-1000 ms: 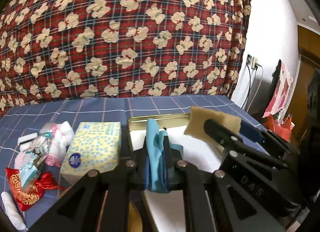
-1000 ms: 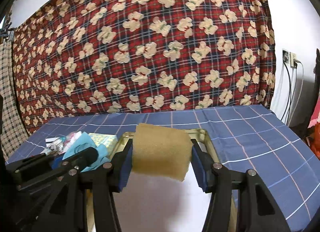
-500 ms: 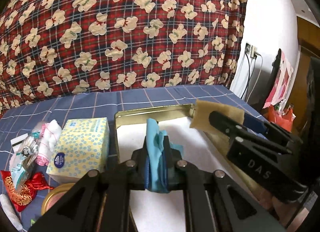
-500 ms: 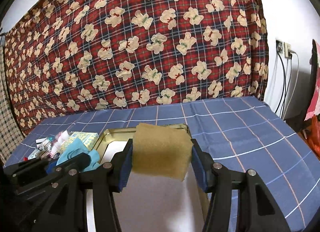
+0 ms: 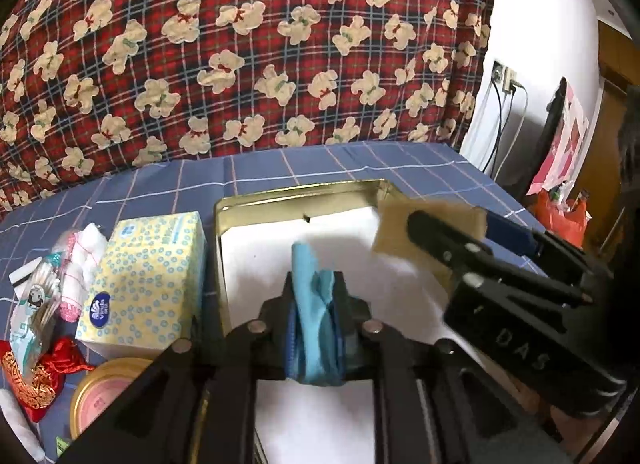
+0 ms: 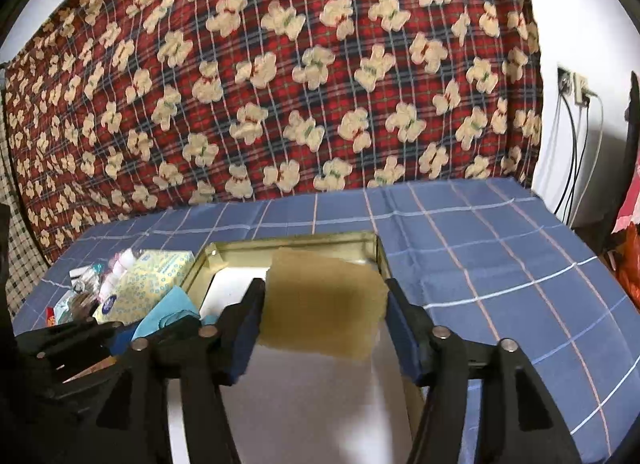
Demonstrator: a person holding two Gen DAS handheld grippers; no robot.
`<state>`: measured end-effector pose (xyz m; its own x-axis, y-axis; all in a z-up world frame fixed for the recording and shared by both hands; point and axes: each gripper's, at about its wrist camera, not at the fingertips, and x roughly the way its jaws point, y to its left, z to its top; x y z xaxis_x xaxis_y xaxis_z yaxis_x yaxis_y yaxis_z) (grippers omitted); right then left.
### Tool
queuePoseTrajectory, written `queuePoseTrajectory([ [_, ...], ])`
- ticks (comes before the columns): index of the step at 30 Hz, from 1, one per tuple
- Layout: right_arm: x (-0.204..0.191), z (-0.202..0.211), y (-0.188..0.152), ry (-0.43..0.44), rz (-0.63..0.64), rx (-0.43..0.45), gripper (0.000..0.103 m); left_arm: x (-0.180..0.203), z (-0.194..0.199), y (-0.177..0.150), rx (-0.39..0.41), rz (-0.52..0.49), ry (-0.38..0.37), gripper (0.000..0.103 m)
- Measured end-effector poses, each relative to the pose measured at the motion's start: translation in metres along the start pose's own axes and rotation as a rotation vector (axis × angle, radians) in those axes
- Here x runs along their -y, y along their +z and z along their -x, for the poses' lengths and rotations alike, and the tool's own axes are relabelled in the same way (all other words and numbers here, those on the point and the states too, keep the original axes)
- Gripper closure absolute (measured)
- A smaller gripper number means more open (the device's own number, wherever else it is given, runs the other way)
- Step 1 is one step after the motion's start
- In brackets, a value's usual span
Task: Organize soft objects
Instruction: 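Lower both into the gold tray and open the left and right tools, then move the right tool back to the items and grasp the green tissue pack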
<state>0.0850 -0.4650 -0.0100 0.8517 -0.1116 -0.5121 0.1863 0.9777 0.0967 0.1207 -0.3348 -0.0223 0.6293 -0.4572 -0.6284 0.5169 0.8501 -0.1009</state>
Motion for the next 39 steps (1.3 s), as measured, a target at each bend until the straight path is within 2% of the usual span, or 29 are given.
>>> queuePoseTrajectory([
  [2,0.001,-0.002,0.000,-0.003,-0.004,-0.014,0.029,0.000,0.001,-0.001,0.004,0.002,0.000,0.073],
  [3,0.002,-0.001,-0.001,-0.006,-0.008,-0.012,0.029,-0.001,0.001,-0.001,0.006,0.004,0.001,0.061],
  [4,0.002,-0.001,-0.001,-0.007,-0.012,-0.010,0.029,-0.001,0.003,-0.002,0.014,0.006,-0.002,0.054],
  [12,0.005,0.003,-0.002,-0.014,-0.032,0.013,0.029,-0.004,0.012,-0.003,0.059,0.007,0.026,0.040],
  [21,0.001,0.009,-0.004,-0.008,-0.008,0.057,0.028,-0.033,0.052,-0.025,0.161,0.048,0.072,0.032],
  [24,-0.007,0.013,-0.006,-0.006,0.035,0.083,0.027,-0.054,0.069,-0.037,0.170,0.067,0.097,0.031],
  [27,-0.016,0.018,-0.007,-0.027,0.082,0.117,0.016,-0.082,0.087,-0.050,0.182,0.091,0.154,0.028],
  [31,-0.035,0.033,-0.009,-0.006,0.099,0.181,0.016,-0.134,0.115,-0.068,0.197,0.162,0.242,0.027],
  [33,-0.052,0.044,-0.009,0.037,0.112,0.199,0.016,-0.156,0.126,-0.078,0.199,0.190,0.307,0.024],
  [36,-0.081,0.060,-0.012,0.149,0.135,0.200,0.016,-0.189,0.140,-0.097,0.194,0.243,0.393,0.020],
  [37,-0.093,0.064,-0.015,0.206,0.137,0.183,0.016,-0.201,0.144,-0.104,0.187,0.265,0.425,0.019],
  [39,-0.117,0.067,-0.024,0.321,0.141,0.132,0.016,-0.213,0.147,-0.114,0.174,0.290,0.442,0.019],
])
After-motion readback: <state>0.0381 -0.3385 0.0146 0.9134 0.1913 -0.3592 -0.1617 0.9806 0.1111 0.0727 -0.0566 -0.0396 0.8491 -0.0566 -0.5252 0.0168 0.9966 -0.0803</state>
